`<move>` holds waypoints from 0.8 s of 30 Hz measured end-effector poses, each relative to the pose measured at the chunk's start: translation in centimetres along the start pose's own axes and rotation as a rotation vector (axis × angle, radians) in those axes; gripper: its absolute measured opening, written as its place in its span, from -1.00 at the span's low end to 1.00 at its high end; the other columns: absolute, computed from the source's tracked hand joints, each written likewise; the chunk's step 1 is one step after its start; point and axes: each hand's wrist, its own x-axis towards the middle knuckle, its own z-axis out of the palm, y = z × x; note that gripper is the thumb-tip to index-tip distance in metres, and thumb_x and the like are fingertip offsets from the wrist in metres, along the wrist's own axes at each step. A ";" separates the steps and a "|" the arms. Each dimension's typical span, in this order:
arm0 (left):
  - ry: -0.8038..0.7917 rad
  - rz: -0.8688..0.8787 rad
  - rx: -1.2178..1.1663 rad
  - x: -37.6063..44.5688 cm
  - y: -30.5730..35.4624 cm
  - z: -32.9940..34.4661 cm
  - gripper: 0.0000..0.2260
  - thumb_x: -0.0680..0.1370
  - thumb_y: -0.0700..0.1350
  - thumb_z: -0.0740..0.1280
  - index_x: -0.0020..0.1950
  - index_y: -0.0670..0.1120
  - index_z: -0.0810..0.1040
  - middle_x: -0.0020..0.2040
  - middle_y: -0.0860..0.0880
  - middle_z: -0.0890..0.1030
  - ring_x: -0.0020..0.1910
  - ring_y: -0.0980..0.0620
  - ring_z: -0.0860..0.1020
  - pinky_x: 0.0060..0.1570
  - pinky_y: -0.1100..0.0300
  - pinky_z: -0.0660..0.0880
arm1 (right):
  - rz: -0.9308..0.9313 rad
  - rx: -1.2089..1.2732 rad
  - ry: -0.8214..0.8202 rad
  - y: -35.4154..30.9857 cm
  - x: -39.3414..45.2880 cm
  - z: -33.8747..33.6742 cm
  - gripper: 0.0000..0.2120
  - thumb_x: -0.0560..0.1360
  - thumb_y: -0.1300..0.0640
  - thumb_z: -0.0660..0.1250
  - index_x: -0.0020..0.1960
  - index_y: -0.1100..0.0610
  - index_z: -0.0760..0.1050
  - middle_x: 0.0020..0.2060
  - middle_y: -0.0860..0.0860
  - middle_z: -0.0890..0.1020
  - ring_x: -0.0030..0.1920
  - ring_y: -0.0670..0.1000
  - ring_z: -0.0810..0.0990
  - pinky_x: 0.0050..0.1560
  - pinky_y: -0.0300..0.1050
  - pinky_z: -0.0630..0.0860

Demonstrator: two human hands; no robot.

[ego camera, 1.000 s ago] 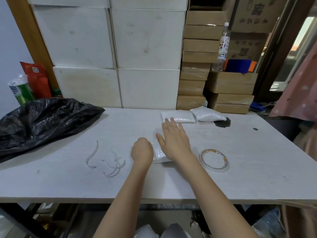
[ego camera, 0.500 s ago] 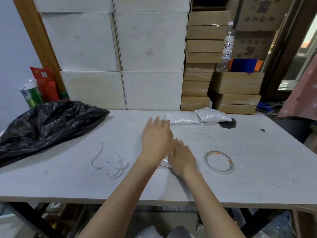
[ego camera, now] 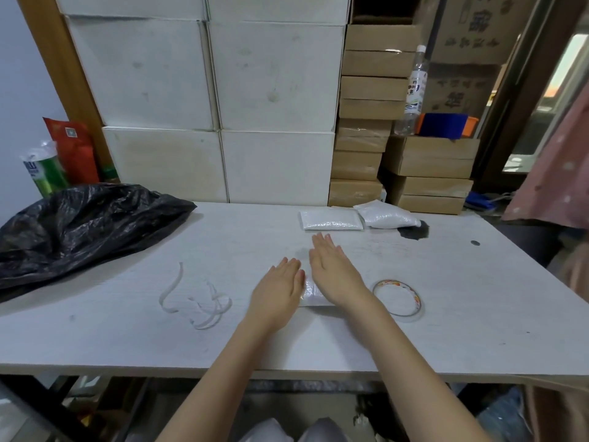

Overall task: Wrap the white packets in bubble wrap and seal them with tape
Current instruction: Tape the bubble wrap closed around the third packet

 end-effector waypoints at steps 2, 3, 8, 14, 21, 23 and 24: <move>0.009 0.012 0.011 -0.1 0.1 0.0 -0.54 0.62 0.00 -0.13 0.37 -0.15 0.35 0.37 -0.07 0.42 0.45 0.01 0.24 0.40 0.14 0.12 | 0.021 -0.102 -0.058 -0.1 0.3 0.8 -0.53 0.65 0.08 -0.14 0.54 0.18 -0.01 0.55 0.02 0.01 0.54 -0.05 -0.10 0.53 -0.13 -0.14; 0.003 0.011 0.023 -0.1 0.1 0.0 -0.54 0.62 -0.01 -0.14 0.40 -0.15 0.33 0.40 -0.06 0.40 0.46 0.01 0.23 0.42 0.14 0.11 | 0.042 -0.134 -0.083 0.0 0.4 1.3 -0.52 0.65 0.08 -0.14 0.54 0.17 0.00 0.55 0.02 0.01 0.54 -0.04 -0.09 0.53 -0.12 -0.13; 0.051 0.017 0.161 0.0 0.2 0.8 -0.59 0.66 -0.04 -0.06 0.48 -0.12 0.22 0.50 -0.04 0.26 0.52 0.04 0.11 0.48 0.15 -0.01 | 0.088 0.000 -0.046 1.7 -1.3 3.6 -0.52 0.65 0.04 -0.19 0.54 0.13 0.01 0.54 -0.03 0.02 0.54 -0.11 -0.06 0.52 -0.19 -0.12; -0.004 0.005 0.269 -0.1 0.8 0.0 -0.53 0.65 0.05 -0.14 0.52 -0.10 0.12 0.54 0.00 0.16 0.54 0.06 0.03 0.49 0.13 -0.04 | 0.168 0.369 -0.100 1.7 -2.2 2.1 -0.53 0.66 -0.02 -0.14 0.54 0.05 -0.02 0.54 -0.11 -0.01 0.53 -0.13 -0.08 0.48 -0.18 -0.15; 0.045 0.111 0.314 -2.2 1.6 -3.4 -0.52 0.65 0.04 -0.12 0.55 -0.06 -0.07 0.56 0.03 -0.08 0.54 0.07 -0.13 0.50 0.14 -0.17 | -0.109 -0.038 0.050 2.3 -6.0 -0.5 -0.50 0.65 0.10 -0.02 0.55 0.08 -0.07 0.54 -0.11 -0.08 0.52 -0.16 -0.16 0.42 -0.32 -0.15; -0.040 0.181 0.418 -3.7 1.9 -2.8 -0.46 0.60 0.07 -0.22 0.54 -0.12 -0.07 0.56 -0.03 -0.07 0.55 0.02 -0.11 0.48 0.14 -0.19 | -0.134 -0.190 -0.039 2.0 -6.8 0.6 -0.51 0.65 0.06 -0.06 0.55 0.09 -0.07 0.54 -0.08 -0.09 0.53 -0.14 -0.16 0.45 -0.28 -0.14; -0.081 0.188 0.419 -4.4 2.0 -2.3 -0.38 0.53 0.10 -0.29 0.54 -0.13 -0.03 0.56 -0.05 -0.03 0.55 0.00 -0.07 0.48 0.15 -0.18 | -0.124 -0.237 -0.070 1.8 -7.1 1.0 -0.51 0.66 0.04 -0.08 0.55 0.09 -0.06 0.55 -0.06 -0.08 0.53 -0.12 -0.14 0.47 -0.26 -0.13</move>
